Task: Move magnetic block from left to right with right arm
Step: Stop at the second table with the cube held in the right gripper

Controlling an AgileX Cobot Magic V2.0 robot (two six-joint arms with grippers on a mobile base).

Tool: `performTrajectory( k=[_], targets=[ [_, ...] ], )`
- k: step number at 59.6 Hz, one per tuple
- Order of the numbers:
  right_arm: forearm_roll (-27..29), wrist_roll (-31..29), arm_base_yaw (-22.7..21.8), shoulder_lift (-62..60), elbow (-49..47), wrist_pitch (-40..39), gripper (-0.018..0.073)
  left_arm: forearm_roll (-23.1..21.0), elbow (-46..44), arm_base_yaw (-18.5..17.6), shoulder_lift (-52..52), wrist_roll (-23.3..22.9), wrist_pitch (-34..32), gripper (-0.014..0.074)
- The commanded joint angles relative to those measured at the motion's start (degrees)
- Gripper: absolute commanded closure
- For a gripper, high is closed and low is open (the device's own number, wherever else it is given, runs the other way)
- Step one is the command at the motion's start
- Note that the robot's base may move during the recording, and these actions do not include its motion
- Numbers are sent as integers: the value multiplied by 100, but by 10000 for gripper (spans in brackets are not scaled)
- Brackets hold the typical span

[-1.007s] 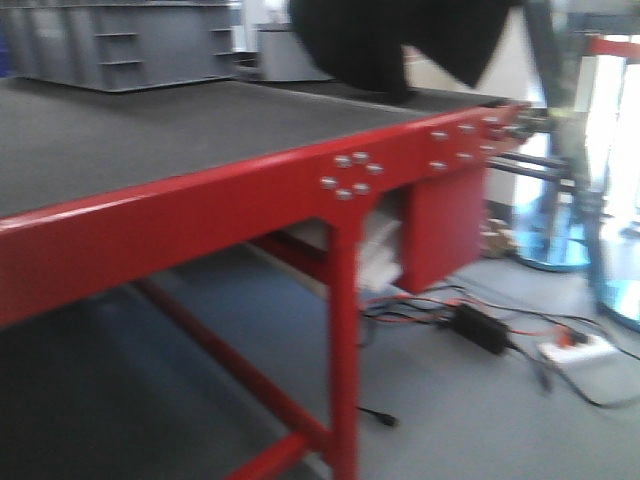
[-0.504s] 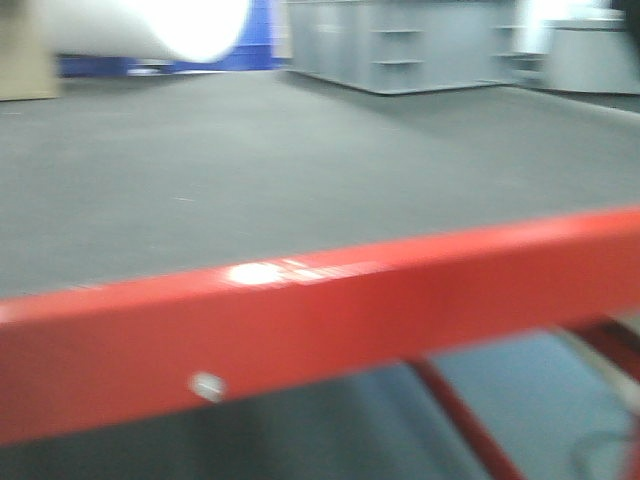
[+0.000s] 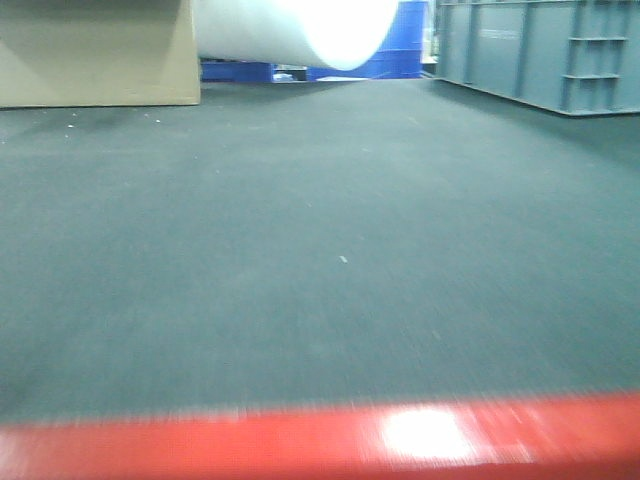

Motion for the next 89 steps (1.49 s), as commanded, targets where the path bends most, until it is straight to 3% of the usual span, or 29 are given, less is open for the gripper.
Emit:
performTrajectory(
  k=[1, 72, 76, 84, 89],
  targets=[
    [-30, -61, -32, 93, -174, -537, 344, 0, 59, 11, -77, -25, -514, 713],
    [-28, -55, -32, 93, -174, -537, 344, 0, 59, 11, -77, -25, -514, 713],
    [156, -42, -32, 93, -166, -576, 344, 0, 59, 11, -77, -25, -514, 713],
    [280, -74, -32, 401, -287, -851, 344, 0, 59, 11, -77, -25, -514, 713],
    [358, -388, -26, 1004, -565, -832, 344, 0, 59, 11, -77, -25, -514, 712]
  ],
)
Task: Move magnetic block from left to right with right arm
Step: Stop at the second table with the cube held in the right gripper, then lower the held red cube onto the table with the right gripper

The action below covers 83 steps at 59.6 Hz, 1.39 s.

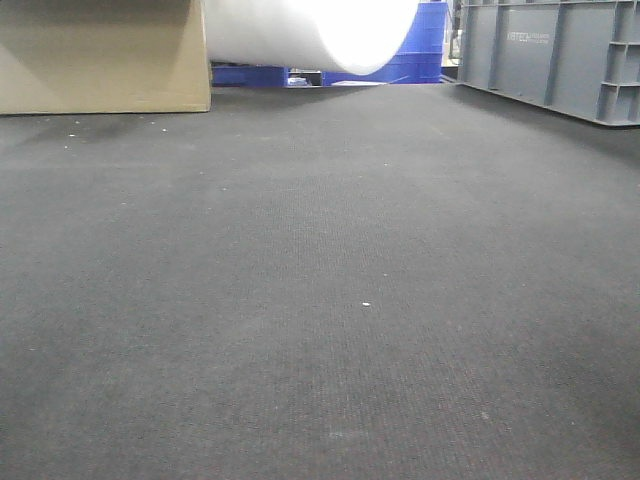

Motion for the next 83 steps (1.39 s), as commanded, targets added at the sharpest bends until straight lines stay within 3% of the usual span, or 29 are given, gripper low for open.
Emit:
performTrajectory(
  k=[1, 12, 21, 49, 64, 83],
  targets=[
    [85, -354, -26, 657, -425, -620, 344, 0, 59, 11, -77, -25, -514, 713],
    [1036, -1836, 9, 2254, -1263, -571, 344, 0, 59, 11, -77, -25, -514, 712],
    [1838, -2674, 497, 3381, -1891, -502, 344, 0, 59, 11, -77, -25, -514, 713],
    [1896, -2702, 2029, 7084, -3897, 601, 344, 0, 59, 11, -77, -25, -514, 713],
    [1896, -2618, 2137, 8453, -4539, 878, 344, 0, 59, 11, -77, -25, -514, 713],
    [1896, -2618, 2137, 9433, -4590, 884, 344, 0, 59, 11, -77, -25, -514, 713]
  ],
)
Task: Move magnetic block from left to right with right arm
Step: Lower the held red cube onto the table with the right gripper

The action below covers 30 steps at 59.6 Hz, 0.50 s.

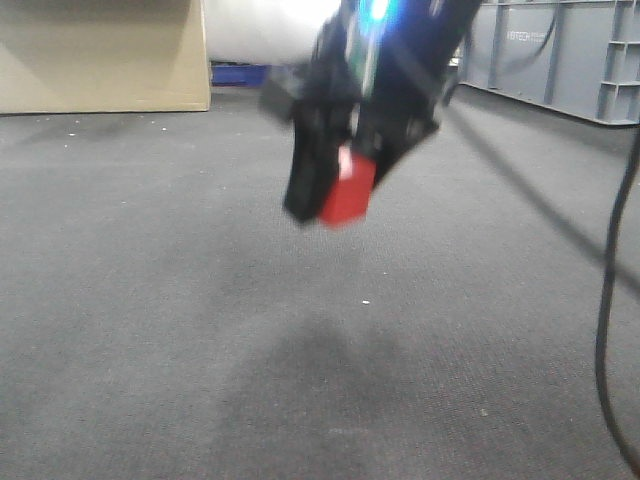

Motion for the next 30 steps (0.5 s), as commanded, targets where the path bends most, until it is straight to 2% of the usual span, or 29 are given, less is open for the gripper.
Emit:
performTrajectory(
  k=[1, 25, 27, 30],
  targets=[
    [95, -3, 8, -63, -219, -201, 344, 0, 59, 11, -77, -25, -514, 713],
    [69, -3, 1, 133, -212, -201, 340, 0, 59, 11, -77, -25, -514, 713],
    [69, -3, 1, 133, -212, -196, 328, 0, 59, 11, -77, -25, -514, 713],
    [69, -3, 1, 133, -212, -191, 259, 0, 59, 11, -77, -25, -514, 713]
  ],
)
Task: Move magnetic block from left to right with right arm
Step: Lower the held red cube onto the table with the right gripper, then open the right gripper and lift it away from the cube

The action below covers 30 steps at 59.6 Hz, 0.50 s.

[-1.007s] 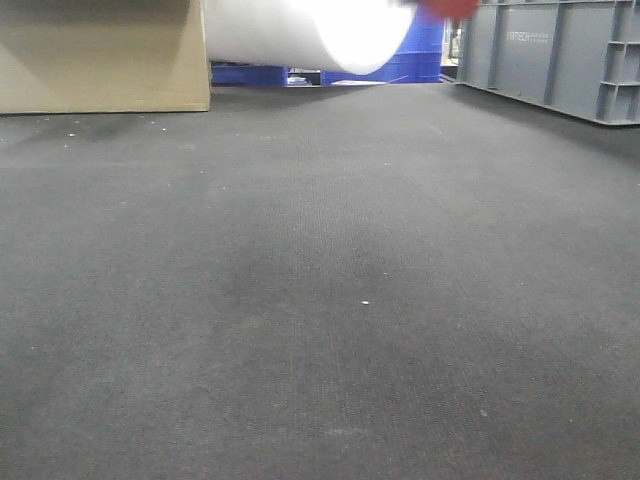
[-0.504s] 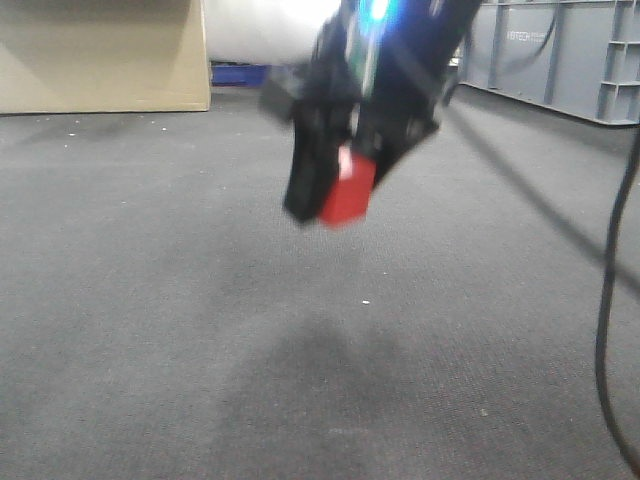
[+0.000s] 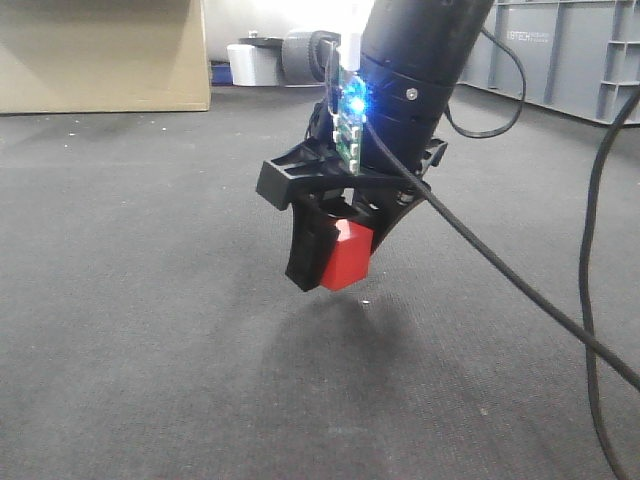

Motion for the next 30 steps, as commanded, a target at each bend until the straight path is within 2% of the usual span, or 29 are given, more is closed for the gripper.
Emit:
performTrajectory(
  k=[1, 6, 10, 30],
  targets=[
    [69, -3, 1, -282, -203, -179, 233, 0, 59, 11, -77, -25, -514, 713],
    [69, -3, 1, -282, -203, -152, 45, 0, 59, 11, -77, -25, -514, 713],
    [69, -3, 1, -282, -203, -141, -72, 0, 59, 11, -77, -25, -514, 712],
    [69, 200, -39, -899, -424, 84, -45, 0, 59, 11, -77, -25, -514, 713]
  ],
)
